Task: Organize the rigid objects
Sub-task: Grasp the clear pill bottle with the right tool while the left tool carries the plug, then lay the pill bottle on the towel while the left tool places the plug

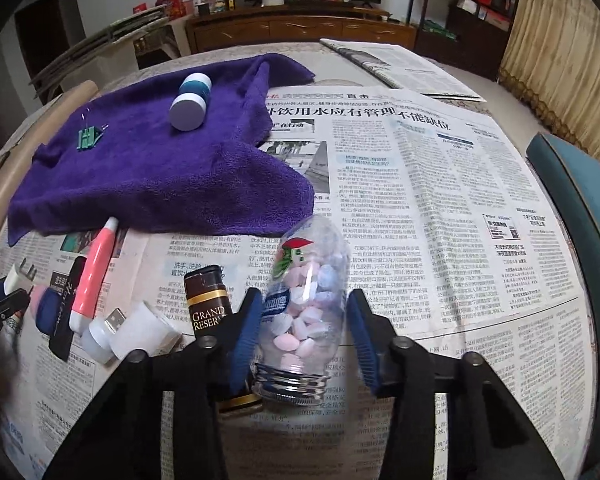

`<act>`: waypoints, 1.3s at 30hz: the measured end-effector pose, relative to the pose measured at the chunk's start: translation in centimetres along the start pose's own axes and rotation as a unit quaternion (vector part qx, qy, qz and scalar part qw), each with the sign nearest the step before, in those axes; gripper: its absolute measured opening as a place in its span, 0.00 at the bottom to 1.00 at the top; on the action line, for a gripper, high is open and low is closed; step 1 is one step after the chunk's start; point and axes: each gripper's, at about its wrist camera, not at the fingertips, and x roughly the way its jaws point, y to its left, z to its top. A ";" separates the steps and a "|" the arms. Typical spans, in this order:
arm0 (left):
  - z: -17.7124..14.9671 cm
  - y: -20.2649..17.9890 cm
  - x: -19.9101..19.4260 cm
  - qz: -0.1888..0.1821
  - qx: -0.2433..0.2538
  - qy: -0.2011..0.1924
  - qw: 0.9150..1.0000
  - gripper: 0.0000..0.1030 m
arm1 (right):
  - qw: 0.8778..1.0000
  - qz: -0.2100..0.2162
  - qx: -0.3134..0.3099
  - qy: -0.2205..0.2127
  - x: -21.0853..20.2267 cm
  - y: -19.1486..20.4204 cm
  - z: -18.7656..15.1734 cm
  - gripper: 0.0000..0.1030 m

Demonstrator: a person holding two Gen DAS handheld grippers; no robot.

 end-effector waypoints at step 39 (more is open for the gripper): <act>10.8 6.0 -3.9 0.040 -0.088 -0.060 0.993 0.25 | 0.993 0.100 -0.063 -0.031 -1.9 6.7 11.7 0.41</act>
